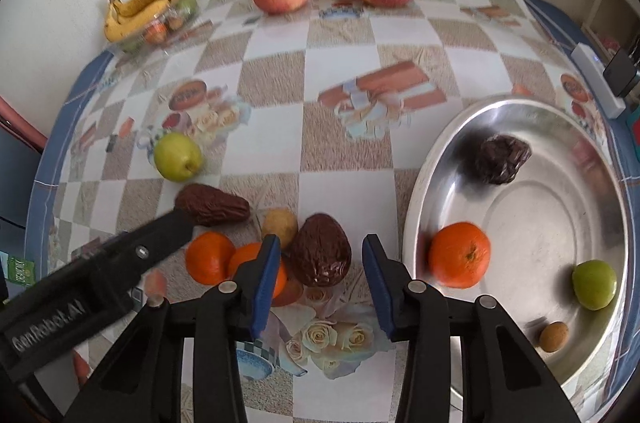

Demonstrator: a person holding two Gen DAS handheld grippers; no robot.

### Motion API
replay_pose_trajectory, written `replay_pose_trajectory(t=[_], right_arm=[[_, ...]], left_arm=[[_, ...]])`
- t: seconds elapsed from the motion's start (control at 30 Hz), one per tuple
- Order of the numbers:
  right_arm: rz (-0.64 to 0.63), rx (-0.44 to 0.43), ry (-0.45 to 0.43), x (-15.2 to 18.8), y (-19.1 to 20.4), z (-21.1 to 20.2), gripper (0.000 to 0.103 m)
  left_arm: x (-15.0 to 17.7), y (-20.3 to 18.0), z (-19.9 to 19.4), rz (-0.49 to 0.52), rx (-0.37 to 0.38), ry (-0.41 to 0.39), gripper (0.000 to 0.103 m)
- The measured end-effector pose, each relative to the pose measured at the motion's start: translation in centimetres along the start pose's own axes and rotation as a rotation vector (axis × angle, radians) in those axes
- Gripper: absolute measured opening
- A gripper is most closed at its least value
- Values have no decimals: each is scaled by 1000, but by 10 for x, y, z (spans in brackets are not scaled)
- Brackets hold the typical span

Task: Organize fruits
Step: 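Grasp another orange with the left gripper while the right gripper grasps a dark date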

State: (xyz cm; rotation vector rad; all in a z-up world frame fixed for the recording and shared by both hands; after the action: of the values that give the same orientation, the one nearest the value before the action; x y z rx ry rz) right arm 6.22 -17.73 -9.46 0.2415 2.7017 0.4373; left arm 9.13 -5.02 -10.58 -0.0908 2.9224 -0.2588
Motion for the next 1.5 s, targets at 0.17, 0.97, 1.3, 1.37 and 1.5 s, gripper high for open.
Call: replay_pose_trajectory(t=[0.17, 0.97, 1.3, 1.37, 1.5], right_arm=[[1, 16, 9, 1, -5, 5, 39], [34, 4, 11, 1, -9, 7, 36], [36, -17, -17, -3, -4, -2, 36], [33, -24, -33, -6, -1, -7, 36], [26, -30, -59, -10, 5, -19, 36]], left_arm=[[7, 0, 7, -74, 94, 70, 53], [9, 11, 4, -169, 129, 100, 37], [-1, 25, -8, -234, 125, 59, 37], [-4, 25, -14, -240, 135, 41, 37], [-8, 26, -24, -248, 161, 18, 37]])
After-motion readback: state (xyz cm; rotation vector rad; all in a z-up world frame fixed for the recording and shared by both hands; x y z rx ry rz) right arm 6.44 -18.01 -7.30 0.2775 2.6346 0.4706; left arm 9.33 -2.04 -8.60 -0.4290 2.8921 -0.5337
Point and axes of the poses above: each gripper's, at about its wrist camera, not at the fingertips, and z roughly the way its jaws point, y to its left, x to its underside, the point moved 8 cm from there along z, roughly the way its jaws point, and after that the axes turned 12 degrees about -x, right-handed, at the moved point
